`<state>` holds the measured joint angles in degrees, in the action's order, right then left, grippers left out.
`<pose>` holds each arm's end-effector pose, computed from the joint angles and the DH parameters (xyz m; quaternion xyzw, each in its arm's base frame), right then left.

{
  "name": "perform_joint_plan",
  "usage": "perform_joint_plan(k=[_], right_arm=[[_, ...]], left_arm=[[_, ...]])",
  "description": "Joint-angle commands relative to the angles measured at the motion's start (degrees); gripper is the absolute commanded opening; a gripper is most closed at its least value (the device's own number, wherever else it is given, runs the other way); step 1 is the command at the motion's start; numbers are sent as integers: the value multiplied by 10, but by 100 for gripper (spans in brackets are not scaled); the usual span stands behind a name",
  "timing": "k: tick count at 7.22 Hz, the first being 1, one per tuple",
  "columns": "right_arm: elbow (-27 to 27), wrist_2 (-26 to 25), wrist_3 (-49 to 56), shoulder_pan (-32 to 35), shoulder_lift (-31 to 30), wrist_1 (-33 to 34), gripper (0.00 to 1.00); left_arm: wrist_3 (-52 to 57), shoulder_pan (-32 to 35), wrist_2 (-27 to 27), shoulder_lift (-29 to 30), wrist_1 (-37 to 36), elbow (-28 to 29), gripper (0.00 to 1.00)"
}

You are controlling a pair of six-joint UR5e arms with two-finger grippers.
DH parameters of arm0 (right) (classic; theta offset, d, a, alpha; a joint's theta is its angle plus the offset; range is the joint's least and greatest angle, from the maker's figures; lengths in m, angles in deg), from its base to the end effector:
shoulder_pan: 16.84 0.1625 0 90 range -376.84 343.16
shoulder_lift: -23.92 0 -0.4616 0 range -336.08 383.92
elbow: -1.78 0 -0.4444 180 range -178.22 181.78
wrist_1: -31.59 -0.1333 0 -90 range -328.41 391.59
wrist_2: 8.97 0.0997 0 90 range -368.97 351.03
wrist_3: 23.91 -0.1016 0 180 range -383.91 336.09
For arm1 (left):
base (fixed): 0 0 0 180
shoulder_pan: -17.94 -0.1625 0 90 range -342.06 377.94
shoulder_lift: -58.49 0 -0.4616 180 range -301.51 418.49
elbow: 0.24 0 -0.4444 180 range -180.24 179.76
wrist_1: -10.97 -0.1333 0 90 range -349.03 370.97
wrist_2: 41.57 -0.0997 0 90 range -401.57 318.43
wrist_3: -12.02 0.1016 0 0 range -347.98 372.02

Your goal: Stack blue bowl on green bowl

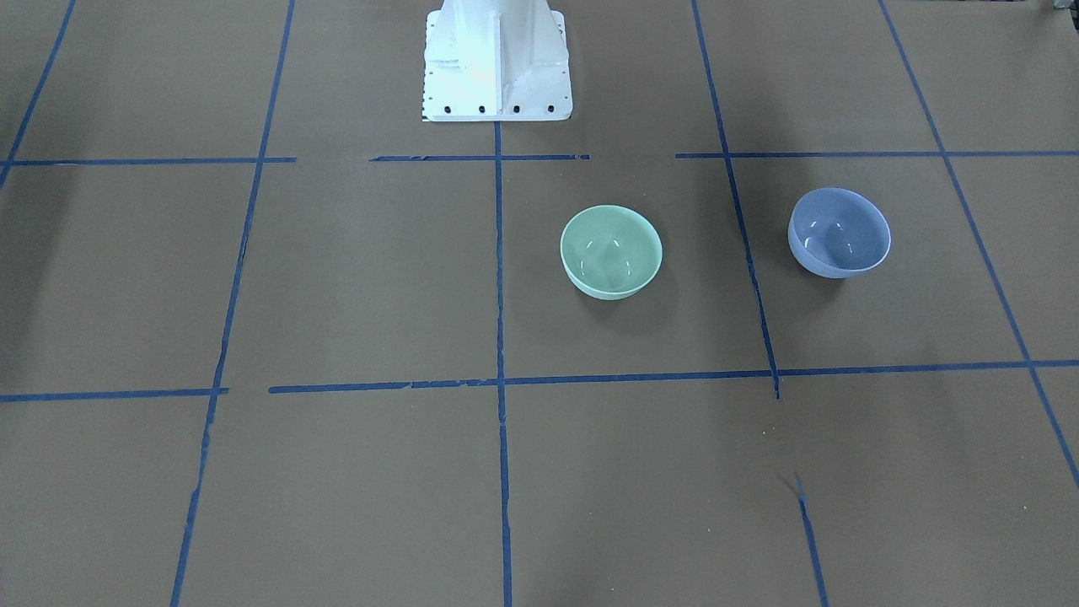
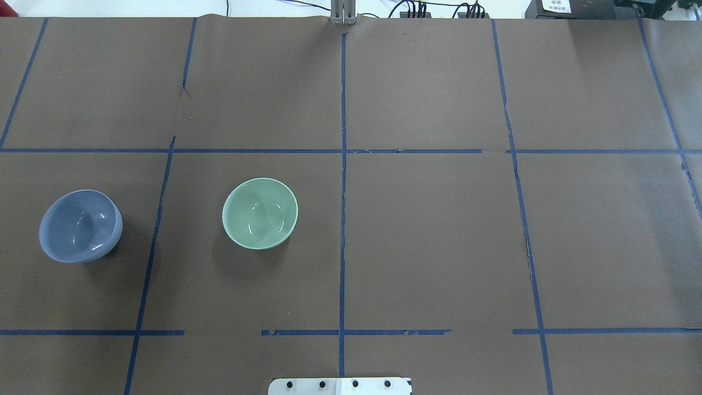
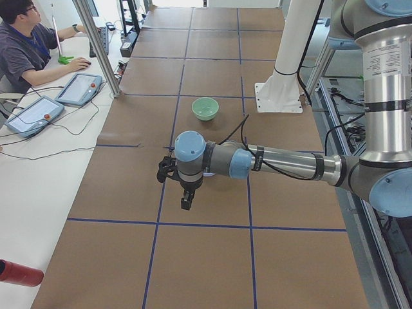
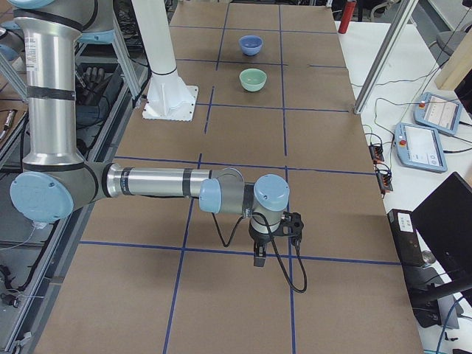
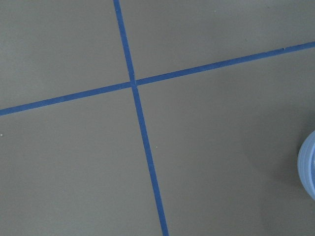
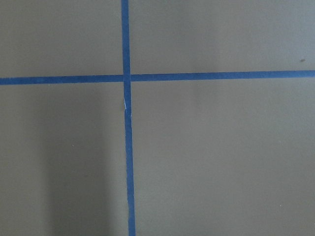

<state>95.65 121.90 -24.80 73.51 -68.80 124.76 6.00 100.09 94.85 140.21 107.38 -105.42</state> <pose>0.0700 -0.5189 0.6950 -0.0182 -0.3490 0.0163 0.9368 0.0075 -0.4914 0.6111 0.0585 0.4014 0.0602 0.9120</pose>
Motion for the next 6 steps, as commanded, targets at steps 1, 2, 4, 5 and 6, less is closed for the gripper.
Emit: perform_joint_plan(k=[1, 2, 4, 5, 6], right_arm=[[0, 0, 0, 0, 0, 0, 100], [0, 0, -1, 0, 0, 0, 100], [0, 0, -1, 1, 0, 0, 100], [0, 0, -1, 0, 0, 0, 100], [0, 0, 0, 0, 0, 0, 100]], left_arm=[[-231, -108, -60, -7, 130, 3, 100], [-320, -158, -67, -8, 175, 3, 100], [-464, -250, -100, -9, 256, 10, 100], [-505, -277, -112, -8, 274, 16, 100], [-507, -282, -120, -9, 291, 22, 85]])
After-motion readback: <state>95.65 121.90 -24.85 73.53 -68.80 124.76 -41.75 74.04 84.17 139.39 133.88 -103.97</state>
